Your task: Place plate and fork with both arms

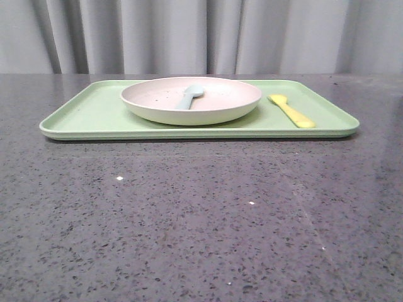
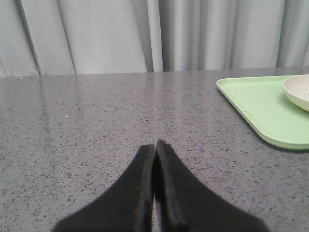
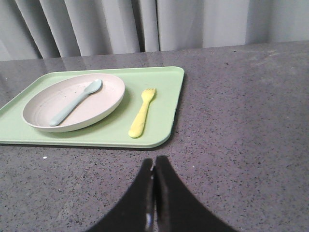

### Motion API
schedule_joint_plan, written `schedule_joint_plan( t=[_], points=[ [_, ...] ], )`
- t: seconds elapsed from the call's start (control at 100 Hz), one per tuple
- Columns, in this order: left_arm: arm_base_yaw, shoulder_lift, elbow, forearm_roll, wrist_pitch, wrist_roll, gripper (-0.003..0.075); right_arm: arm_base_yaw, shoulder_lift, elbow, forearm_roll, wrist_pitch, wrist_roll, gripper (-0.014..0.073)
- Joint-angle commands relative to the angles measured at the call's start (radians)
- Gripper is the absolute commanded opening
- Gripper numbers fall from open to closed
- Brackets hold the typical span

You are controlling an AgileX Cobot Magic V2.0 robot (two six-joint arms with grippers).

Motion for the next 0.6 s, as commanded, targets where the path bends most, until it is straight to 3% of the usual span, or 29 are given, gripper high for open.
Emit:
schedule_joint_plan(
  t=[0.0,0.17,0.36,0.47,0.59],
  points=[
    [-0.001,-0.03,0.013,-0.009,-0.077,-0.009,-0.002,-0.021,0.01,-0.025,-0.034,-0.077,-0.011,-0.0068],
    [-0.001,-0.03,0.013,-0.009,-0.077,-0.009,-0.002,-0.084,0.01,0.02,-0.026,-0.174,-0.085,-0.0068],
    [-0.001,-0.03,0.013,-0.009,-0.077,-0.009,-0.002,-0.183,0.01,0.116,0.105,-0.393,-0.272,-0.0068],
    [-0.001,-0.03,0.013,-0.009,-0.077,-0.009,-0.002,-0.238,-0.003,0.165,0.106,-0.49,-0.291,-0.0068],
    [-0.001,-0.03,0.013,-0.009,-0.077,-0.009,-0.002,-0.271,-0.044,0.216,0.106,-0.504,-0.289,-0.0068]
  ],
)
